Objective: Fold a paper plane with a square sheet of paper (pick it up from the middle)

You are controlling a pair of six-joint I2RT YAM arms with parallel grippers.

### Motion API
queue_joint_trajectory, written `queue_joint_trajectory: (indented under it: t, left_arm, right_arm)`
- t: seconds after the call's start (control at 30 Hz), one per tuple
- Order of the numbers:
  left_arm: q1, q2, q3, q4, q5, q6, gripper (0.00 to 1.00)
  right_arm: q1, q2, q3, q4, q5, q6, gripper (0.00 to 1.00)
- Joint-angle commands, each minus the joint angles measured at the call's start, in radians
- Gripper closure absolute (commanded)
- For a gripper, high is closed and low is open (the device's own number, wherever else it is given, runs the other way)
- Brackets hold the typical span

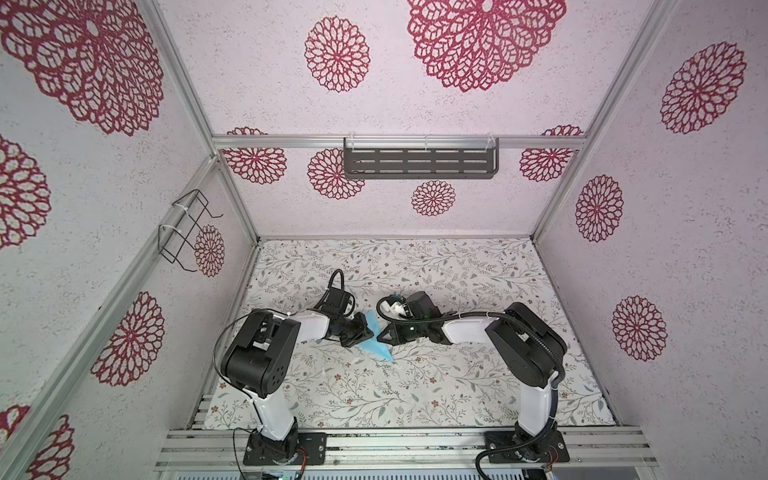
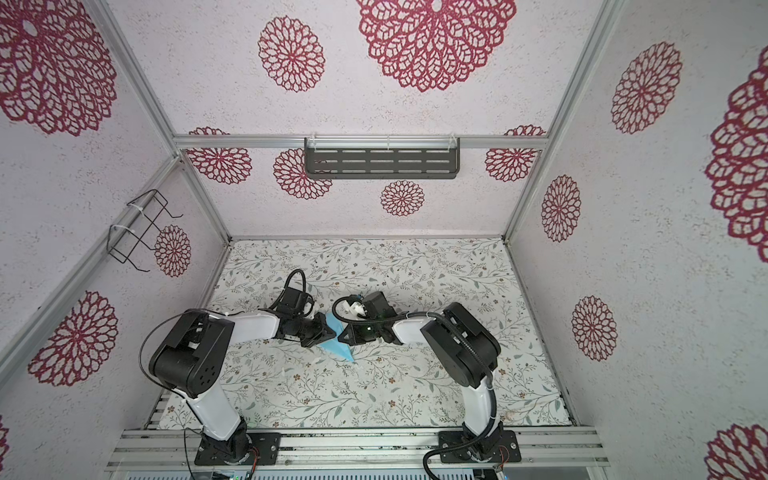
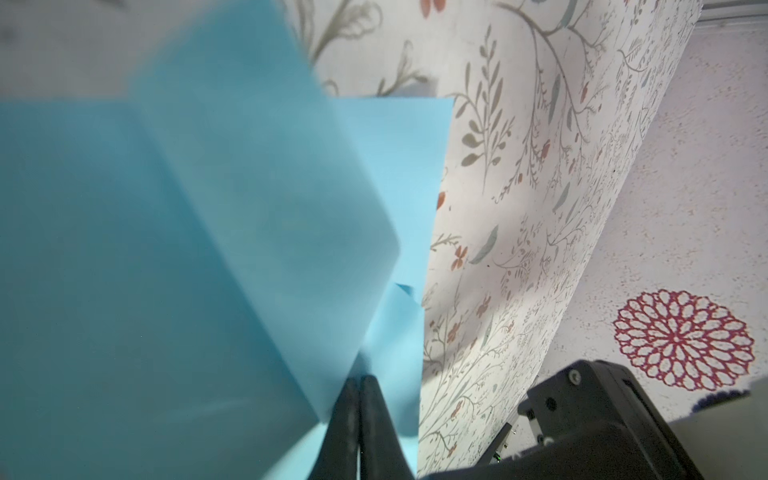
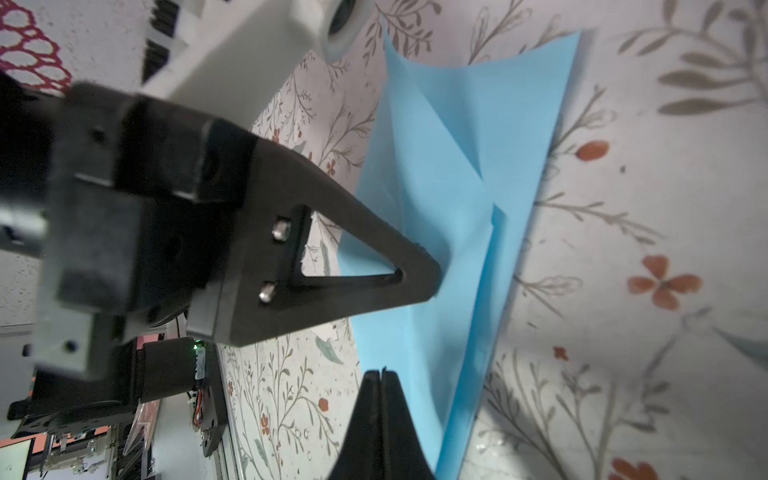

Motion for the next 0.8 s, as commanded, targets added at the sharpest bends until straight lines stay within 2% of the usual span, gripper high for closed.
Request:
queue_joint_trajectory:
  t: [0.0,0.43,0.77]
  left_arm:
    - [0.006,0.055,-0.024,-0.131,-0.127,0.009,0.94]
    - [0.004,0.095,0.009,-0.275,-0.239,-0.011,0.97]
    - [0.003,0.109,0.003,-0.279,-0.249,-0.022,0.98]
  right_arm:
    - [0.008,0.027,0.030,-0.015,-0.012,-0.014,0.96]
    - [0.012,-0.004,-0.061,-0.109,-0.015,-0.067,0.98]
    - [0.012,-0.036,-0.114,-0.159,-0.052,-0.110,0.99]
